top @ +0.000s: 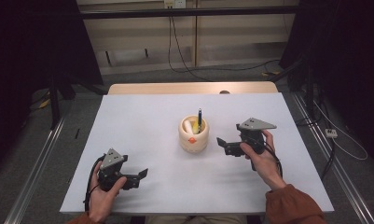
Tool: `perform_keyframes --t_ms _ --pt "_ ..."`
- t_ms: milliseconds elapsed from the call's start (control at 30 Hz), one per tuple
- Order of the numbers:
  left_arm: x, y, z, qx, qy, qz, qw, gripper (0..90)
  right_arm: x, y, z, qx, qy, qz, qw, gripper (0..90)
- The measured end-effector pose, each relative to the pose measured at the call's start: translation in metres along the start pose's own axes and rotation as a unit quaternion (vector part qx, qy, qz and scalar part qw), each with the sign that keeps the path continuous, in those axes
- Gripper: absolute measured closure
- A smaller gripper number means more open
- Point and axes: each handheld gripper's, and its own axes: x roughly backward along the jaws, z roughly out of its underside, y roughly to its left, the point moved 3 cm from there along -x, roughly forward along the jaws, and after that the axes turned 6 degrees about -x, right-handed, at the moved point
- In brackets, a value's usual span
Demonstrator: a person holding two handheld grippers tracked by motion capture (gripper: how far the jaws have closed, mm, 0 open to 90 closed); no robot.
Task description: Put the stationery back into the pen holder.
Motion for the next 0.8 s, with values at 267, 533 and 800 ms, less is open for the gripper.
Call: perform_keyframes --t_ms 267,533,800 --pt "0.001 0.000 0.000 0.000 0.000 -0.004 1.0000 5.3 0.011 -0.007 0.012 -0.004 0.003 0.011 0.9999 6.1" --pt "0.001 0.000 0.000 0.002 0.000 -0.007 1.0000 5.3 0.023 -0.016 0.020 -0.023 -0.011 0.027 0.9993 6.1" --pt "0.001 0.000 0.000 0.002 0.001 -0.006 1.0000 5.3 0.036 -0.026 0.031 -0.051 -0.014 0.035 0.9980 6.5"
